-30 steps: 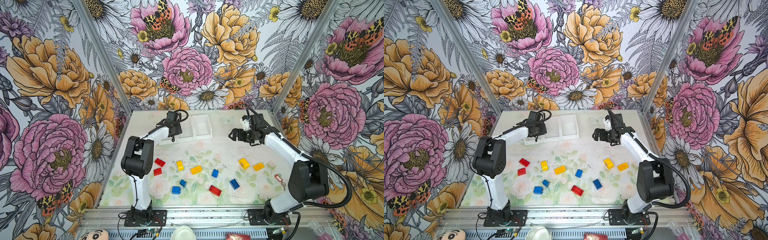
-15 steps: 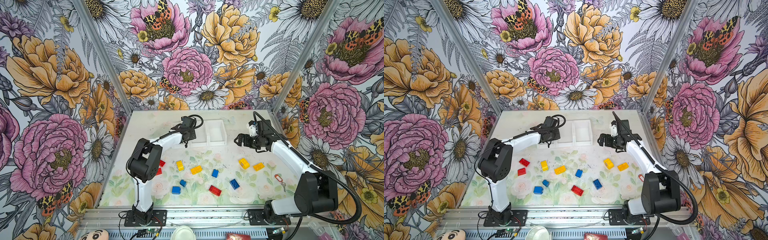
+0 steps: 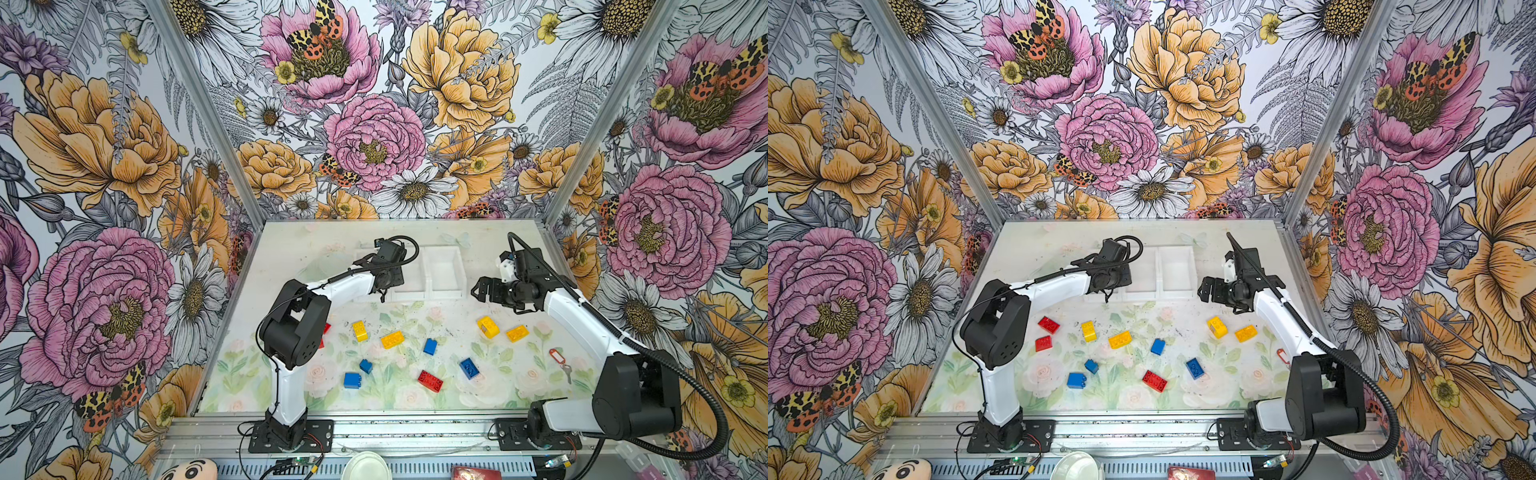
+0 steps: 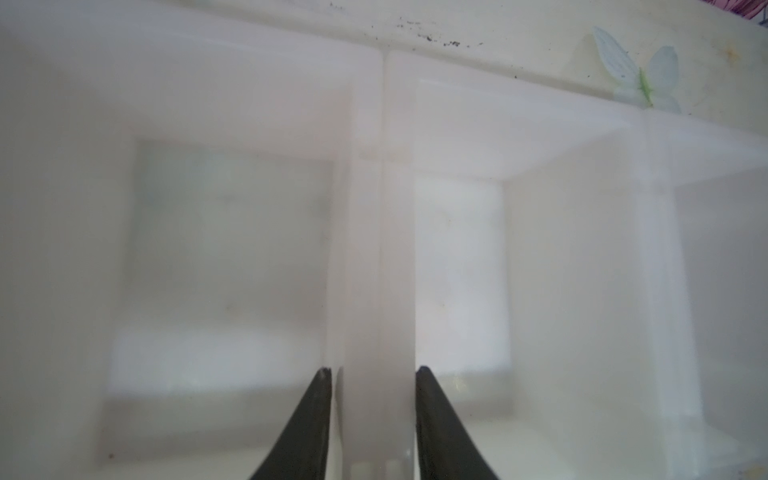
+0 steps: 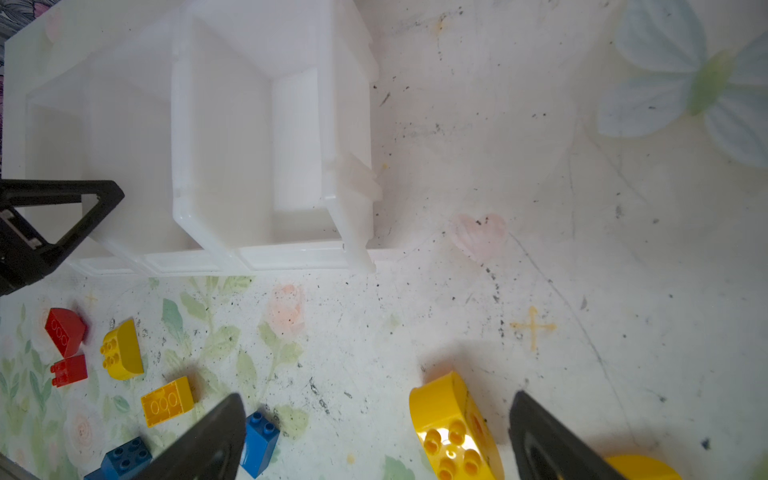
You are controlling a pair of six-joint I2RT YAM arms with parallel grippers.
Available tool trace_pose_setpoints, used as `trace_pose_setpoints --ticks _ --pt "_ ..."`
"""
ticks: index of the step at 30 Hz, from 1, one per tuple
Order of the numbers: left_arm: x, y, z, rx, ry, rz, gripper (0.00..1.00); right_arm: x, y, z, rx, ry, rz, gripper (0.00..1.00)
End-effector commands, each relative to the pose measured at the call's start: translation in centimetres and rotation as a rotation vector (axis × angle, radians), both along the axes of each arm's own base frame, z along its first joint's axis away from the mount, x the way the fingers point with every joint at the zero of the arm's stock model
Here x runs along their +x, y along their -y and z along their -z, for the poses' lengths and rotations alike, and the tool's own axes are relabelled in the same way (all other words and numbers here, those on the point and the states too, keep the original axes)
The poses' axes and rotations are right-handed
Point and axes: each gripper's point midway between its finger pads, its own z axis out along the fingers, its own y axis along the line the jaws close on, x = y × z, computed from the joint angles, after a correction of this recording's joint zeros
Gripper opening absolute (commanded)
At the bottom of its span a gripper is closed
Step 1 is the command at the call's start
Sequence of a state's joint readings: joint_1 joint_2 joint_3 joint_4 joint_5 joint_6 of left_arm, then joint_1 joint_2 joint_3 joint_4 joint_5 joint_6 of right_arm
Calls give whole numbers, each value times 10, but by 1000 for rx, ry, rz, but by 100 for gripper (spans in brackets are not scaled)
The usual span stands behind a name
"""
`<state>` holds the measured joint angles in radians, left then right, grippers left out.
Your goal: Sort the legos into containers by color
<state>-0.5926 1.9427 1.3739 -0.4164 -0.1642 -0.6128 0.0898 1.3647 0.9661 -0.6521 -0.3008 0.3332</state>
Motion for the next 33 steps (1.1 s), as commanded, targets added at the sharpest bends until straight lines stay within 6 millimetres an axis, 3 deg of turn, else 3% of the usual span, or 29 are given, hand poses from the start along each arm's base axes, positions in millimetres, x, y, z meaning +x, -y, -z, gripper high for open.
trace_pose_setpoints --ticks 1,5,8,9,10,14,21,27,33 --pt "-13 10 -4 -51 -41 14 51 -13 13 8 -48 -40 51 99" --pt "-12 9 -24 -46 25 31 68 -23 21 25 -95 -96 74 99" --pt "-12 7 -33 -65 71 28 74 -27 28 36 -133 -126 95 99" --pt "-13 6 -52 -92 113 27 75 -28 30 39 -146 -132 101 99" --pt "-14 5 -58 -103 132 27 76 -30 33 42 -161 -138 109 98" --pt "-17 3 -73 -135 178 33 78 -33 41 49 -207 -153 119 92" --pt "-26 -3 -76 -191 192 37 81 -34 34 64 -246 -195 64 77" --pt "-35 -13 -79 -219 210 23 84 -36 22 72 -286 -211 6 75" --pt "-38 -22 -80 -221 218 11 85 -39 21 84 -313 -245 -20 65"
